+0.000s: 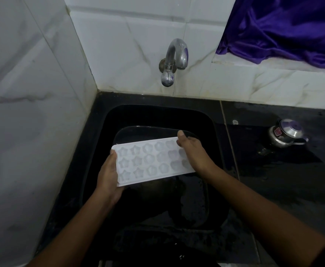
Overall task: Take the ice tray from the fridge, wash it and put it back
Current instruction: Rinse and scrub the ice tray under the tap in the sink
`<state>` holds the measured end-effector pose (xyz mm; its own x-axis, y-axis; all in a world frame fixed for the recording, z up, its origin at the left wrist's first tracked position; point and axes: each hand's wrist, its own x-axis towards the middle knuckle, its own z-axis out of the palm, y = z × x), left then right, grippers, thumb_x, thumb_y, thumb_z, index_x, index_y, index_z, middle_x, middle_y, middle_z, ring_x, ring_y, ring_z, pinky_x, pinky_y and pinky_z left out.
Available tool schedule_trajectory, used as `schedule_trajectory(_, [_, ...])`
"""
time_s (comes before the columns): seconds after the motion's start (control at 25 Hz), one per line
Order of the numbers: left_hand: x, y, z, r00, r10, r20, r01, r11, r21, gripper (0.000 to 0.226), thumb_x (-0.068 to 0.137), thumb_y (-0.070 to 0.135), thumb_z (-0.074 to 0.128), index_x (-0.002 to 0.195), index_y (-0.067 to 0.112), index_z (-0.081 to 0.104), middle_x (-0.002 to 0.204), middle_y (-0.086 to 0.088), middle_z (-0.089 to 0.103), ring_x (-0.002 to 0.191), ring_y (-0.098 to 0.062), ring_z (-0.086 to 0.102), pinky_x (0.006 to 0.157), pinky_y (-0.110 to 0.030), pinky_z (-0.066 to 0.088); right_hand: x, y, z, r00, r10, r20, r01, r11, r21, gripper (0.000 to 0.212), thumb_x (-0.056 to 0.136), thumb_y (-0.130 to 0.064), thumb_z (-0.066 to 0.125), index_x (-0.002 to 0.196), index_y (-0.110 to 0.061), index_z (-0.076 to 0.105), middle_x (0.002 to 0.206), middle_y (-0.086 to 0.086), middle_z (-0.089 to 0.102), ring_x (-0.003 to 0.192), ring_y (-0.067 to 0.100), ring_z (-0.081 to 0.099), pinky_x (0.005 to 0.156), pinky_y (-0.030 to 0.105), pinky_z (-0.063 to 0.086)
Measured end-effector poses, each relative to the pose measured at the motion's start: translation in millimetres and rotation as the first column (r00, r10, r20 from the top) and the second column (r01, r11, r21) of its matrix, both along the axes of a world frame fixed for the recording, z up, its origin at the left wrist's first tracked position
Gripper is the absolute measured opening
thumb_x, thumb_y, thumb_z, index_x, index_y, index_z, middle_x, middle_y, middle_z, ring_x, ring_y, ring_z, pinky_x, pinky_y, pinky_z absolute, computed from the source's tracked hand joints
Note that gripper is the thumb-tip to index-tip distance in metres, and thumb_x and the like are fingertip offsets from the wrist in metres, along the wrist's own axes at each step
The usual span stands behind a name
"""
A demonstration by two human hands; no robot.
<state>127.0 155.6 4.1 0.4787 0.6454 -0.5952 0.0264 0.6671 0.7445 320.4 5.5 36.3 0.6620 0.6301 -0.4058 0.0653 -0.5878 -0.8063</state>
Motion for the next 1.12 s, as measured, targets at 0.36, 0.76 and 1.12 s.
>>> schedule_trajectory(0.36, [-2,2,-4,1.000,-0.014,-0.012,0.014,1.000,-0.024,0.053,0.110,0.053,0.041,0.130,0.013,0.070,0.119,-0.009,0.079,0.105,-0.027,0.079,0.078,-0.041,0.061,-5,-16,-8,0.856,0.241,0.456,-0.182,0.968,-0.171,0.073,0.092,-0.082,0.033,0.134,-0.031,0.064,0.168,0.009,0.025,0.152,0.032,0.027,0.121,0.058,0.031])
schedule_trajectory(0.76, [-6,13,-1,1.000,-0.021,0.017,0.021,0.999,-0.033,0.056,0.111,0.054,0.037,0.137,0.013,0.065,0.122,-0.010,0.078,0.107,-0.027,0.078,0.078,-0.040,0.061,-18,-8,-3,0.524,0.388,0.759,-0.286,0.919,-0.272,0.064,0.100,-0.072,0.036,0.131,-0.024,0.063,0.160,0.012,0.037,0.149,0.031,0.033,0.118,0.057,0.031])
schedule_trajectory(1.12, [-3,6,-2,0.999,-0.036,0.002,0.036,0.999,-0.027,0.050,0.111,0.051,0.039,0.124,0.014,0.071,0.114,-0.010,0.081,0.099,-0.027,0.080,0.079,-0.043,0.061,-15,1,-4,0.577,0.405,0.710,-0.221,0.913,-0.342,0.069,0.097,-0.076,0.025,0.128,-0.032,0.068,0.163,0.013,0.036,0.153,0.035,0.025,0.122,0.061,0.021])
